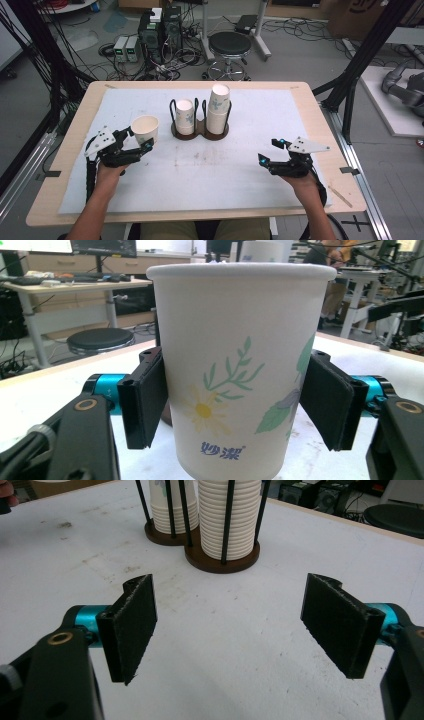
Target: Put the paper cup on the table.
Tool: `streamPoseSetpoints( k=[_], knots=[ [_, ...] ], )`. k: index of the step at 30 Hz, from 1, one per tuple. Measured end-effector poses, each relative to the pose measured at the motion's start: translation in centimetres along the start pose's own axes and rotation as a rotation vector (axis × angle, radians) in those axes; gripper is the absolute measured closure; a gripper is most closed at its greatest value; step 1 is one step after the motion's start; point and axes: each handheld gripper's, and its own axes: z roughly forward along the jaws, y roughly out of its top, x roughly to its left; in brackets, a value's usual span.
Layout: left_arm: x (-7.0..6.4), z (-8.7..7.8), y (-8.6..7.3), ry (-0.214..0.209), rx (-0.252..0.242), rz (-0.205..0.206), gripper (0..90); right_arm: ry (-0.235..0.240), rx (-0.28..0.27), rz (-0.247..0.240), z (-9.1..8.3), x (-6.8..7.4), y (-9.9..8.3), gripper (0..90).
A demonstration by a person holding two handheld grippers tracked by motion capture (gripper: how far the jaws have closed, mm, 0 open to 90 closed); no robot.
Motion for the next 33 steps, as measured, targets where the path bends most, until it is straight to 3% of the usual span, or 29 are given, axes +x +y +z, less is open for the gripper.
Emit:
streamPoseSetpoints(
  k=[16,26,33],
  knots=[
    [2.3,2.1,-2.4,0.063,0.143,-0.036,31.6,0.002,0.004,-0.005,0.3,0.3,0.1,23.0],
    [2.2,2.8,-3.0,0.14,0.301,-0.011,32.7,0.004,0.0,-0.002,0.2,0.2,0.1,23.0],
    [1.6,2.9,-3.0,0.161,0.363,0.015,33.2,0.004,0.0,-0.006,0.2,0.3,0.1,23.0]
  ],
)
